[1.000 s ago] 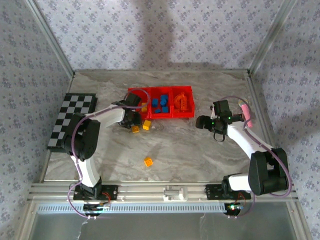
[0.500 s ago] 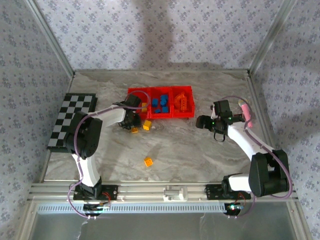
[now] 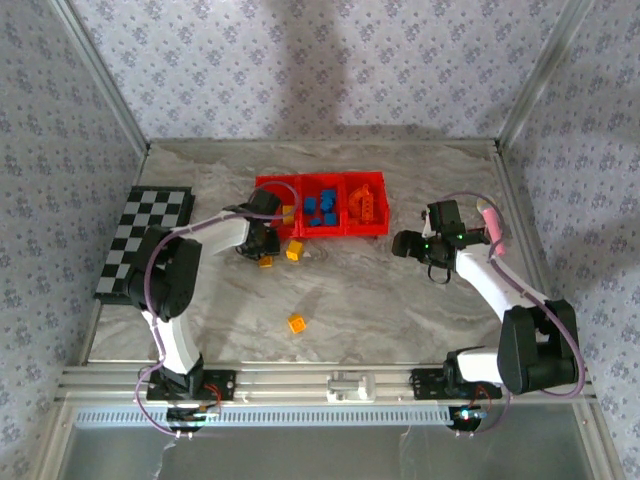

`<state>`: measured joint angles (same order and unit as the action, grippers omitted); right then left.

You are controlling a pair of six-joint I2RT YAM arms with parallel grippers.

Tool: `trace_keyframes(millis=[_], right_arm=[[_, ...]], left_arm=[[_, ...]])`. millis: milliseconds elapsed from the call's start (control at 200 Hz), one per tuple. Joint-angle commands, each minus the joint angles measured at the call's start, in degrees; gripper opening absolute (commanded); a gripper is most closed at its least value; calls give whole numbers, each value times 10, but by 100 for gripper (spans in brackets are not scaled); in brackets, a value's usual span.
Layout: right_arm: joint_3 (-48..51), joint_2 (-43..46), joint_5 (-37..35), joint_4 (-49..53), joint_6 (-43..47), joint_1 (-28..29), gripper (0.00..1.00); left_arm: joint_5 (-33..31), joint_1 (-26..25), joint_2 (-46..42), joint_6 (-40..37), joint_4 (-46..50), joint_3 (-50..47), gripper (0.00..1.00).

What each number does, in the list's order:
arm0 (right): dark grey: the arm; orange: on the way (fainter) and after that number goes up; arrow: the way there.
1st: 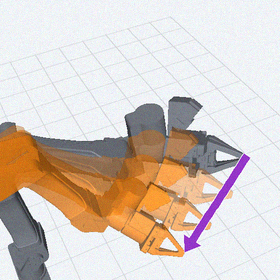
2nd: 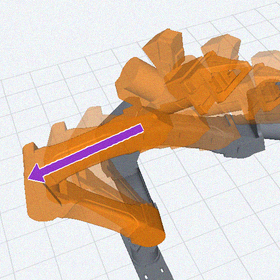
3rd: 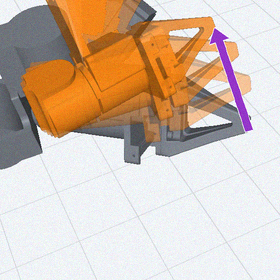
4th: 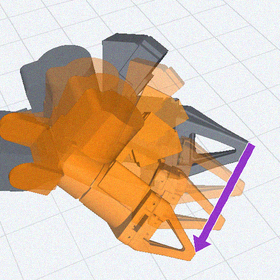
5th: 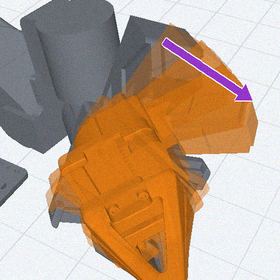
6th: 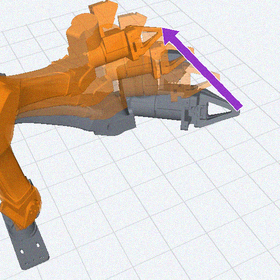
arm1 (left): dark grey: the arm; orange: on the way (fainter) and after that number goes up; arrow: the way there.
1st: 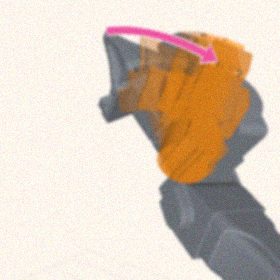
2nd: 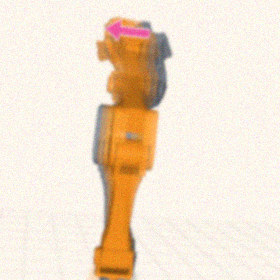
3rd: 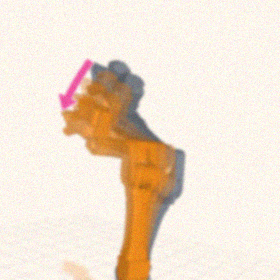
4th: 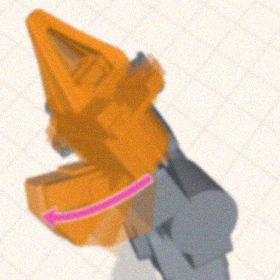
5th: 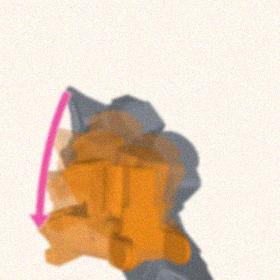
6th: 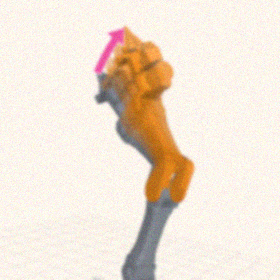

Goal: Sort the legos into containers by color
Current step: Pick up the lego from the center of the table, then place the lego in the container.

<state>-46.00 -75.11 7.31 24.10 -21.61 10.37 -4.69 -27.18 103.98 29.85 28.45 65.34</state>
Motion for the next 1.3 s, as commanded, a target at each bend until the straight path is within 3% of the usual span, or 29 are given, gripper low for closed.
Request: trace_keyframes(millis=[0,275,730,1064,1294], right_arm=[[6,8,-7,6,2,-3,84],[6,10,-5,6,0,-3,84],[14,35,-7,28,10,-13,84],[18,43,-5,23,13,-28,84],[14,35,3,17,9,-27,84]], left_arm=[[13,-11,-54,-10,9,8,32],[-33,-11,-72,-50,60,111,35],[-44,10,111,-95,79,337,35],[-49,27,144,-83,77,344,35],[-38,33,154,-82,68,331,41]])
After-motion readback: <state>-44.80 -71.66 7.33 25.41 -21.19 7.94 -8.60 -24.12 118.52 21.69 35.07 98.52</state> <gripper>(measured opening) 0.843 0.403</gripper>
